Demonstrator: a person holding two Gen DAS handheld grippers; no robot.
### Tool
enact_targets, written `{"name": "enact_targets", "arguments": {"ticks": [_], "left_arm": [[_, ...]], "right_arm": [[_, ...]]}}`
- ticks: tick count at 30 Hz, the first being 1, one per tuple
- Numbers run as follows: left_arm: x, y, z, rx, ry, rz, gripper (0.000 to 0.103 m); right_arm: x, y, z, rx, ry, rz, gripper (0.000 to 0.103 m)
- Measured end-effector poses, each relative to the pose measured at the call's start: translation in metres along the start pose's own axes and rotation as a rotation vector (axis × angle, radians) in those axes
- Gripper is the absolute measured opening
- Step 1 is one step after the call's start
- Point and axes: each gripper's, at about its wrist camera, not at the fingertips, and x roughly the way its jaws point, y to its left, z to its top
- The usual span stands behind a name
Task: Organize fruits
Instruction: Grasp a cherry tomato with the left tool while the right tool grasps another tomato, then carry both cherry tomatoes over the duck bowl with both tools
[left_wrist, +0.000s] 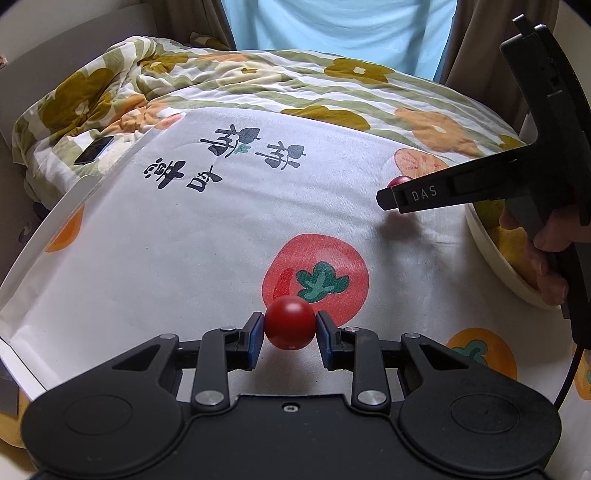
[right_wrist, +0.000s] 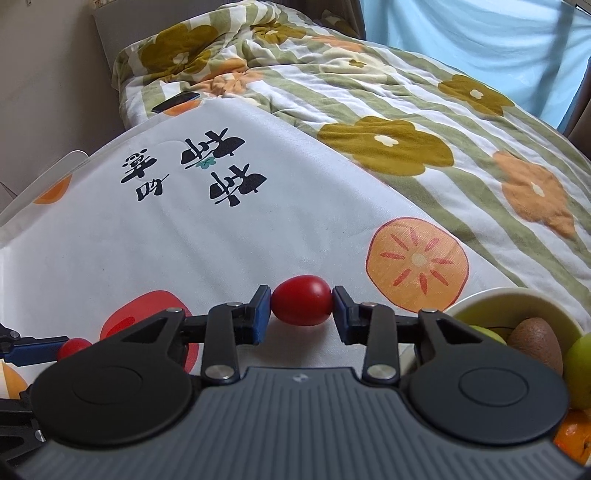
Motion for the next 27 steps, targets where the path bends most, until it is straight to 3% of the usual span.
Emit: {"name": "enact_targets", "arguments": {"ticks": [13,27], "left_arm": [[-0.033,-0.007,0.023,0.059,-0.071,-0.027,0.034],[-0.075,-0.033,0.06,0.172,-0.198,-0.094,0.034]], "right_arm": [[-0.057,-0.001,-0.001,0.083,-0.071,-0.005,0.05],[-0.144,-0.027,-0.018,0.207,-0.166,-0.11,0.05]]}}
